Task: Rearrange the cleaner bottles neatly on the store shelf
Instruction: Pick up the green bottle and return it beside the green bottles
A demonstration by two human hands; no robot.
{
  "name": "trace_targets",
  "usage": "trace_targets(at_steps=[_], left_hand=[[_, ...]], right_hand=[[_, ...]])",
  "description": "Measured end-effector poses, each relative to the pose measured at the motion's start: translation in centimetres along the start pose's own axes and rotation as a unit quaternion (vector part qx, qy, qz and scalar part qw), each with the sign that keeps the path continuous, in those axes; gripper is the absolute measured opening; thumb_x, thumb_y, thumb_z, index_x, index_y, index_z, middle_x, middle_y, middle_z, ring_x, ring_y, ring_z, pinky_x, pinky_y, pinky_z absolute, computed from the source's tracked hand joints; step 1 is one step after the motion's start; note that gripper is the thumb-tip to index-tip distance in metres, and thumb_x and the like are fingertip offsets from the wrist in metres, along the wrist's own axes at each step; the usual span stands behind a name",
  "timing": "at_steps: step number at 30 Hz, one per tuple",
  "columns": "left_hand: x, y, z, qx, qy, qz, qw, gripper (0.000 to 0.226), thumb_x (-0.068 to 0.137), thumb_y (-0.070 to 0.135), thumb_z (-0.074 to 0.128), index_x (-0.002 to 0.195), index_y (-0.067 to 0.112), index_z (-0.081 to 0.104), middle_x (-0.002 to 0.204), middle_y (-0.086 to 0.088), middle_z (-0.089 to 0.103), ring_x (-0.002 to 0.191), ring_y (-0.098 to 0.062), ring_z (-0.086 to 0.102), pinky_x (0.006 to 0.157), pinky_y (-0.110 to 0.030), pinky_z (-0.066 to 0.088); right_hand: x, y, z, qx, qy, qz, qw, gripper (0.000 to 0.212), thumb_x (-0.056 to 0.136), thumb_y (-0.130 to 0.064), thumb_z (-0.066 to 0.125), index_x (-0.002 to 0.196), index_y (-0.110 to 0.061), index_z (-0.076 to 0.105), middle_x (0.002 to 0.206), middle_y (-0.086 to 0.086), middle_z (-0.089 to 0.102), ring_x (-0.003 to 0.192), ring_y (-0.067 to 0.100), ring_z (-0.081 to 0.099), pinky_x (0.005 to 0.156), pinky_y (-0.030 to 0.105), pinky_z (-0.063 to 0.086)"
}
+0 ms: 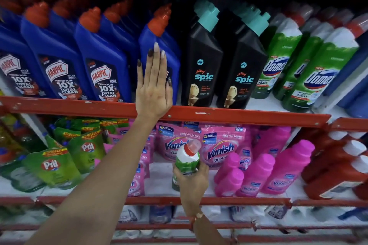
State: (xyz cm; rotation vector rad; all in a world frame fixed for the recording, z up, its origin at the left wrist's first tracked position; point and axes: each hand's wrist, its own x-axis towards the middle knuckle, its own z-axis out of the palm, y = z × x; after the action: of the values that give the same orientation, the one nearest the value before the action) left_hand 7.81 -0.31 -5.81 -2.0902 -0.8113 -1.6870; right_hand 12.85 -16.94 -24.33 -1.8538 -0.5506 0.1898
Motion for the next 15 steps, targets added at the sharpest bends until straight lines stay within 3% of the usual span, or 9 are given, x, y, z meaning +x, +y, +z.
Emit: trace_targets(at_steps=[3,9,12,15], left_hand=[[0.0,0.2,0.0,0.005,-0.004,0.015,1.0,0.059,0.098,0.012,0.041,0.152,-0.005,0.022,0.158,-0.027,0.028,0.155,-0.016,-0.003,0.127,-0.044,0.005],[0.0,0.2,-0.1,0.017,-0.023,0.005,1.0,0.063,0.097,0.012,0.04,0.154,-0.004,0.019,0.161,-0.024,0.024,0.155,-0.016,-0.005,0.127,-0.044,0.004],[-0.1,0.1,0.1,0.022,-0.021,0.012,0.999,0.064,0.097,0.013,0.039,0.155,-0.003,0.017,0.165,-0.012,0.008,0.155,-0.017,-0.004,0.127,-0.044,0.004],[-0.6,0.0,0.3,0.023,-0.009,0.017,1.0,0.063,0.099,0.015,0.035,0.156,-0.001,0.014,0.167,-0.003,-0.008,0.156,-0.018,-0.001,0.127,-0.044,0.004]], right_hand=[[0.5,-0.2,-1.4,-0.004,0.001,-0.012,1.0,0.087,0.051,-0.058,0.082,0.121,-0.012,0.06,0.105,-0.001,0.066,0.094,0.022,0.068,0.077,0.043,0.06],[2.4,-4.7,-6.3,0.031,0.017,-0.073,0.997,0.082,0.047,-0.067,0.078,0.11,-0.015,0.068,0.093,-0.007,0.067,0.083,0.012,0.066,0.07,0.039,0.059],[3.9,-8.3,-8.9,0.057,0.045,-0.114,0.991,0.088,0.046,-0.074,0.077,0.112,-0.017,0.07,0.095,-0.006,0.068,0.085,0.012,0.066,0.072,0.038,0.059],[5.5,-12.4,-12.3,0.071,0.075,-0.163,0.981,0.086,0.048,-0.075,0.077,0.113,-0.02,0.071,0.095,-0.008,0.07,0.082,0.006,0.066,0.069,0.027,0.058]])
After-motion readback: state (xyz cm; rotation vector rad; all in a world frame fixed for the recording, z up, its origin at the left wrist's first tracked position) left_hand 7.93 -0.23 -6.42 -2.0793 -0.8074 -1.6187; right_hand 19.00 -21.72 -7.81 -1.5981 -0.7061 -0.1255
